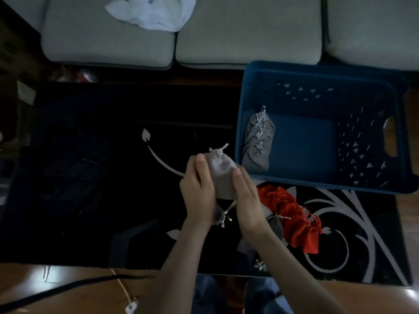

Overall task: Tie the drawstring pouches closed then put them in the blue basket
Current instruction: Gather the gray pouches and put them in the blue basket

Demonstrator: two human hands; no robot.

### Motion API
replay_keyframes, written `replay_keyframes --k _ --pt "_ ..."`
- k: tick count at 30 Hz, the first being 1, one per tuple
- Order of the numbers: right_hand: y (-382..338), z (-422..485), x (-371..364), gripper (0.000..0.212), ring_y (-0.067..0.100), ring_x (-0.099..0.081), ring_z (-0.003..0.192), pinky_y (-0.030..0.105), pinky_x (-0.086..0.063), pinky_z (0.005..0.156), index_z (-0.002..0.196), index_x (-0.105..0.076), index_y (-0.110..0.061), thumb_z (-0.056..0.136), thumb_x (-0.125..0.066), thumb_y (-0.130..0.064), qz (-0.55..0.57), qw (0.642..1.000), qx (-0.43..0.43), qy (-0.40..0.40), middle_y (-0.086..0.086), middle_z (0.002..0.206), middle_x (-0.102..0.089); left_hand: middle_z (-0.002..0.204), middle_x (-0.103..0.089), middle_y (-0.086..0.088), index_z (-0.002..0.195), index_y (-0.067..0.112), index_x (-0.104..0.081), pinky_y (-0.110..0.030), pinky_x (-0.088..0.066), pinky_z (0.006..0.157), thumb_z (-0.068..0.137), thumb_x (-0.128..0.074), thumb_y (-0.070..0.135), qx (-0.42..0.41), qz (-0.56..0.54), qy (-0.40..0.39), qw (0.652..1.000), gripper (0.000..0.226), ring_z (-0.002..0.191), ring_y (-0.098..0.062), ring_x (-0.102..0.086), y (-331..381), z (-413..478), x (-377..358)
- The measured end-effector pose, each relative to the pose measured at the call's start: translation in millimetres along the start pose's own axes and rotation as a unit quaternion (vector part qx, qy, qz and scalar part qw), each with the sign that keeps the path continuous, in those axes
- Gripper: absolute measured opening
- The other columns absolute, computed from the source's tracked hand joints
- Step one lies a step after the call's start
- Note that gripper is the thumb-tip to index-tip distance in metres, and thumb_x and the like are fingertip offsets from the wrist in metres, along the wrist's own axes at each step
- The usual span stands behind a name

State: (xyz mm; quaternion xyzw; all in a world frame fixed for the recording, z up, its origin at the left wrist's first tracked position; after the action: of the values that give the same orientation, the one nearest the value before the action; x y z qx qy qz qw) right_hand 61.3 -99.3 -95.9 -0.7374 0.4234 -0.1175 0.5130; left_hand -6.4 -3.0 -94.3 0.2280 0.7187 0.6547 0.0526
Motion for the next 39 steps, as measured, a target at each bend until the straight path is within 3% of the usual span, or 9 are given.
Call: replay_keyframes --k 5,8,12,16,22,26,30,34,39 --pt "-81 7 33 0.025 0.010 -0.051 0.110 0.022 -0.046 0.088 0.119 -0.050 -0.038 0.100 -0.043 -0.022 -0.162 0.980 0.106 0.035 -0.002 0.117 -0.055 0.071 -0.060 0.016 0.086 0.024 -0.049 -0.009 -0.041 0.055 0.101 -0.034 0.038 -0.078 0.038 -0.110 0.990 0.025 0.066 0.003 -0.059 69 12 -43" --pt "-79 48 89 0.029 0.020 -0.049 0.105 0.032 -0.048 0.081 0.116 -0.050 -0.035 0.093 -0.050 -0.017 -0.370 0.924 0.039 0.089 0.007 0.108 -0.053 0.079 -0.057 0.010 0.092 0.017 -0.048 -0.015 -0.038 0.057 0.101 -0.038 0.028 -0.063 0.118 -0.236 0.963 0.017 0.071 -0.003 -0.058 79 20 -86" --pt "-35 97 143 0.024 0.026 -0.056 0.100 0.031 -0.045 0.079 0.111 -0.062 -0.011 0.089 -0.053 -0.013 -0.475 0.868 -0.142 0.026 0.015 0.107 -0.064 0.102 -0.058 -0.007 0.117 0.010 -0.046 -0.030 -0.045 0.072 0.093 -0.057 0.028 0.041 0.361 -0.401 0.841 0.031 0.093 -0.024 -0.060 34 17 -148" --pt "-2 118 143 0.032 0.029 -0.056 0.113 0.029 -0.043 0.086 0.124 -0.055 -0.003 0.095 -0.048 -0.013 -0.583 0.775 -0.225 -0.099 0.017 0.126 -0.058 0.132 -0.053 -0.019 0.129 0.001 -0.049 -0.034 -0.043 0.094 0.099 -0.040 0.010 0.119 0.493 -0.388 0.770 0.033 0.119 -0.032 -0.052 -4 29 -169" --pt "30 147 148 0.042 0.027 -0.051 0.121 0.029 -0.041 0.089 0.136 -0.045 -0.010 0.096 -0.051 -0.020 -0.553 0.784 -0.254 -0.128 0.012 0.138 -0.049 0.150 -0.028 -0.016 0.142 0.002 -0.036 -0.034 -0.029 0.107 0.100 -0.041 0.020 0.165 0.593 -0.344 0.709 0.046 0.134 -0.030 -0.032 -46 43 -191" --pt "43 147 152 0.044 0.026 -0.043 0.129 0.033 -0.033 0.104 0.140 -0.042 -0.012 0.098 -0.045 -0.025 -0.540 0.783 -0.261 -0.164 0.011 0.145 -0.043 0.152 -0.010 -0.012 0.146 0.012 -0.030 -0.038 -0.031 0.106 0.091 -0.060 0.029 0.269 0.577 -0.275 0.720 0.065 0.138 -0.033 -0.017 -59 42 -189" --pt "44 149 155 0.043 0.026 -0.046 0.126 0.033 -0.036 0.103 0.137 -0.045 -0.010 0.097 -0.045 -0.026 -0.522 0.798 -0.256 -0.158 0.013 0.143 -0.046 0.151 -0.013 -0.019 0.148 0.003 -0.015 -0.040 -0.039 0.103 0.093 -0.058 0.021 0.275 0.550 -0.282 0.736 0.072 0.135 -0.034 -0.028 -67 46 -197" --pt "41 155 150 0.050 0.026 -0.046 0.127 0.032 -0.035 0.102 0.141 -0.039 -0.010 0.096 -0.049 -0.028 -0.512 0.810 -0.243 -0.147 0.012 0.145 -0.043 0.152 -0.025 -0.019 0.147 -0.002 -0.012 -0.038 -0.034 0.106 0.097 -0.051 0.020 0.257 0.597 -0.331 0.684 0.067 0.138 -0.031 -0.031 -72 50 -196" --pt "35 146 145 0.054 0.027 -0.045 0.129 0.030 -0.035 0.101 0.145 -0.031 -0.009 0.097 -0.048 -0.027 -0.544 0.790 -0.239 -0.149 0.014 0.146 -0.041 0.153 -0.019 -0.022 0.147 -0.003 -0.007 -0.035 -0.030 0.111 0.100 -0.046 0.022 0.233 0.559 -0.334 0.723 0.066 0.139 -0.033 -0.027 -49 46 -193"
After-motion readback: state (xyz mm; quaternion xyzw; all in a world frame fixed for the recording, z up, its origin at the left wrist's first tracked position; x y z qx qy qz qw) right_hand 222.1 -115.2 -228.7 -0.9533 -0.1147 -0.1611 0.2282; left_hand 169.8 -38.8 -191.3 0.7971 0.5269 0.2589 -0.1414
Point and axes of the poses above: each hand's wrist, its own z-axis towards the middle knuckle, its own x-axis out of the back of the hand, y = z × x, the point moved 8 cm from there along z, towards the middle knuckle
